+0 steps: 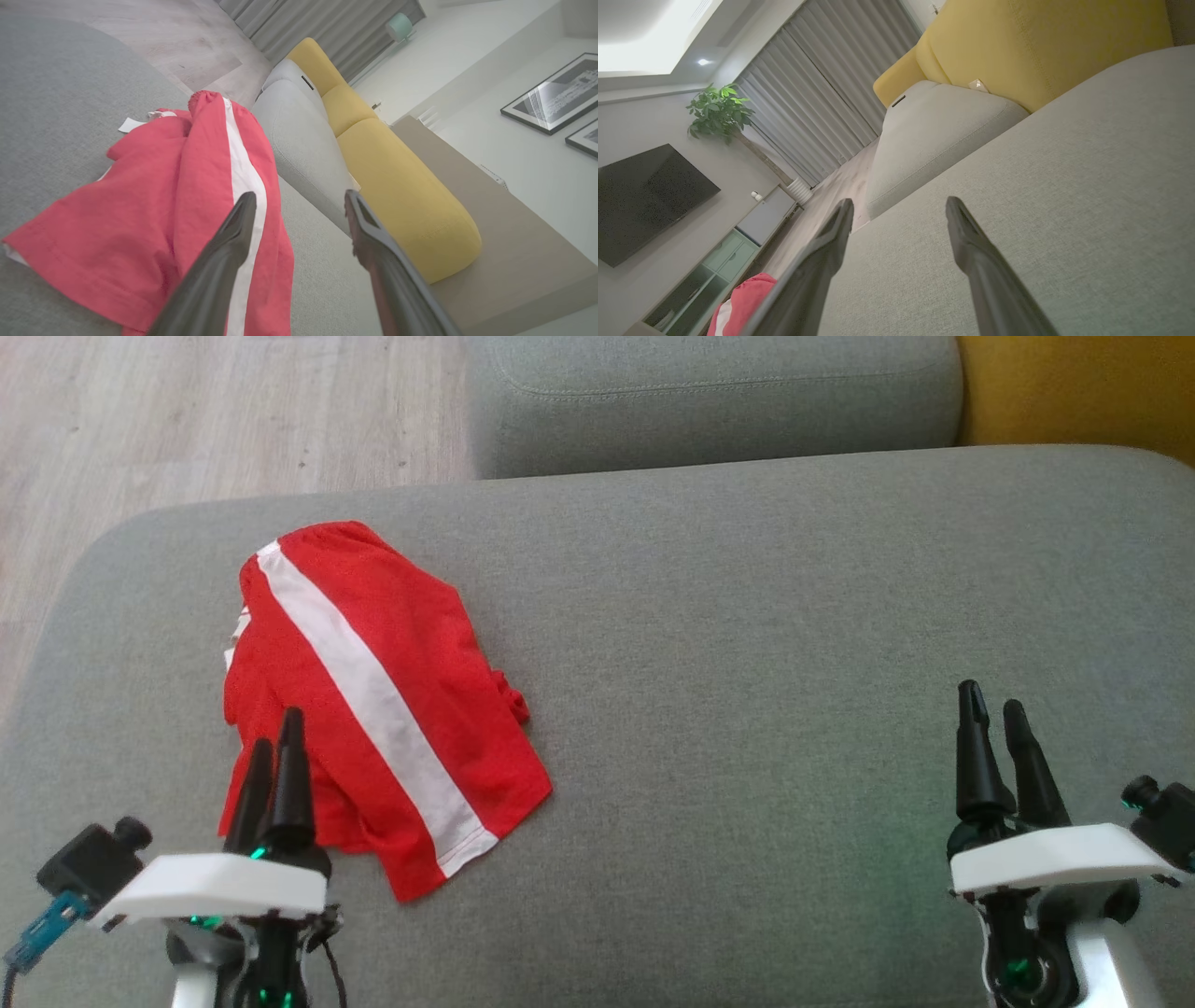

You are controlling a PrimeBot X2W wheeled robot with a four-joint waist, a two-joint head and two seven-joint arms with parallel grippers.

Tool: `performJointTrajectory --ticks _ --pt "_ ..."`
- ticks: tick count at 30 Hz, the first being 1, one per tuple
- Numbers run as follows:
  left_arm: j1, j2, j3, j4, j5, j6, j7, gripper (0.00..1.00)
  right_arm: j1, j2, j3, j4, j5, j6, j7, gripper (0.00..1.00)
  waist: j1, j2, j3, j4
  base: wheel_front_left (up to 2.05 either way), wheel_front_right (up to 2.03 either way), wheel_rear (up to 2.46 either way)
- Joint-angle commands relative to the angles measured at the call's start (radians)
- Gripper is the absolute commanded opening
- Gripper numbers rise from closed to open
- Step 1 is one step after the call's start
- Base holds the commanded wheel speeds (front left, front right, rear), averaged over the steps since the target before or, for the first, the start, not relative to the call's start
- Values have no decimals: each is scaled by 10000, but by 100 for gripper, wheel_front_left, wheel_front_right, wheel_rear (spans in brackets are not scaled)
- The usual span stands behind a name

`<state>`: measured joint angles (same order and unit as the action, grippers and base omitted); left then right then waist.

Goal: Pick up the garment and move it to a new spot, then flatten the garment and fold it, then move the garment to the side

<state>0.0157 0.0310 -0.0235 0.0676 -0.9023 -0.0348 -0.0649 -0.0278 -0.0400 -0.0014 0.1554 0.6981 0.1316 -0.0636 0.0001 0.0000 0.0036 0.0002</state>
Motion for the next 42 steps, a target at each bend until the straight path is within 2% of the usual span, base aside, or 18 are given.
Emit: performJointTrajectory --ticks 1,14,26,38,42 --pt "-343 131 46 -484 446 44 -153 100 -351 -64 191 -454 -451 -5 -151 100 -1 0 -4 -1 0 0 0" --pt "-277 233 -736 -781 2834 378 -534 100 -328 -72 466 -608 -2386 -6 -534 100 -1 0 -31 4 0 0 0" --pt "-337 685 -1651 -1096 4658 1149 -914 100 -294 -80 703 -825 -4270 -7 -918 100 -1 0 -15 8 0 0 0" --pt "-428 1054 -2521 -1320 5872 1924 -1235 100 -276 -87 934 -994 -5768 -7 -1242 100 -1 0 -29 2 0 0 0" --pt "-348 893 -2411 -1492 5858 1849 -1352 100 -241 -89 1020 -1137 -5989 -8 -1360 100 -1 0 -34 3 0 0 0"
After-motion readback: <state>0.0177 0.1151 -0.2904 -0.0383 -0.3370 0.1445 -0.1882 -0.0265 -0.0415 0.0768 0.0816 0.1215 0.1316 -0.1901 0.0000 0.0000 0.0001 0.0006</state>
